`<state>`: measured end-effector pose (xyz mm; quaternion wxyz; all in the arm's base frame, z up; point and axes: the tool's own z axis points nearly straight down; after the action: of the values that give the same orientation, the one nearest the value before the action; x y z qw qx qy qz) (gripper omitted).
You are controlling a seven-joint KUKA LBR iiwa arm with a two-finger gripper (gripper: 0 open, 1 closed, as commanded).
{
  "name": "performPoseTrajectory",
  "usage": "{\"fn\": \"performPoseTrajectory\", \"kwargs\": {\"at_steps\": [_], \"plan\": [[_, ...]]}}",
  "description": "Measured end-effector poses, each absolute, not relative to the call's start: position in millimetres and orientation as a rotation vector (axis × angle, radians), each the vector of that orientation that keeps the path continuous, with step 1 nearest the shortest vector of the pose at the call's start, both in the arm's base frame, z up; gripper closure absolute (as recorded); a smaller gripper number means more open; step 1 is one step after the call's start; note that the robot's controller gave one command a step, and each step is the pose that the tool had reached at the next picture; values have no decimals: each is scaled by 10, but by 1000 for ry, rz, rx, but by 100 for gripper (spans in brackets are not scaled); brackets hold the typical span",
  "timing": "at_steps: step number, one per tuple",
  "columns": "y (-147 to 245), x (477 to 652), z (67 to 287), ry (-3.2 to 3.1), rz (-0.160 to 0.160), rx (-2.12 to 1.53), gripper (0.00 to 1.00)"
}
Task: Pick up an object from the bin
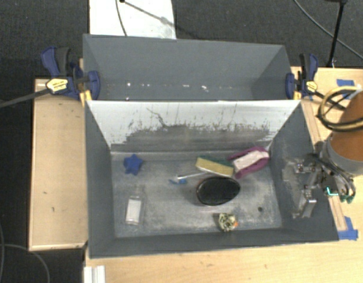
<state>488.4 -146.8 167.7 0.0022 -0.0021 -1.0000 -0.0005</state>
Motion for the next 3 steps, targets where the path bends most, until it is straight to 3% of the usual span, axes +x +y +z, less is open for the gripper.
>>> {"fn": "performPoseTrajectory", "kwargs": {"at_steps": [1, 2, 3], "plan": [[-523, 5058, 699, -3091, -3, 568, 0], [-950, 4782, 1014, -3109, 1, 441, 0], [29, 5187, 1154, -3000, -2, 953, 0]]}}
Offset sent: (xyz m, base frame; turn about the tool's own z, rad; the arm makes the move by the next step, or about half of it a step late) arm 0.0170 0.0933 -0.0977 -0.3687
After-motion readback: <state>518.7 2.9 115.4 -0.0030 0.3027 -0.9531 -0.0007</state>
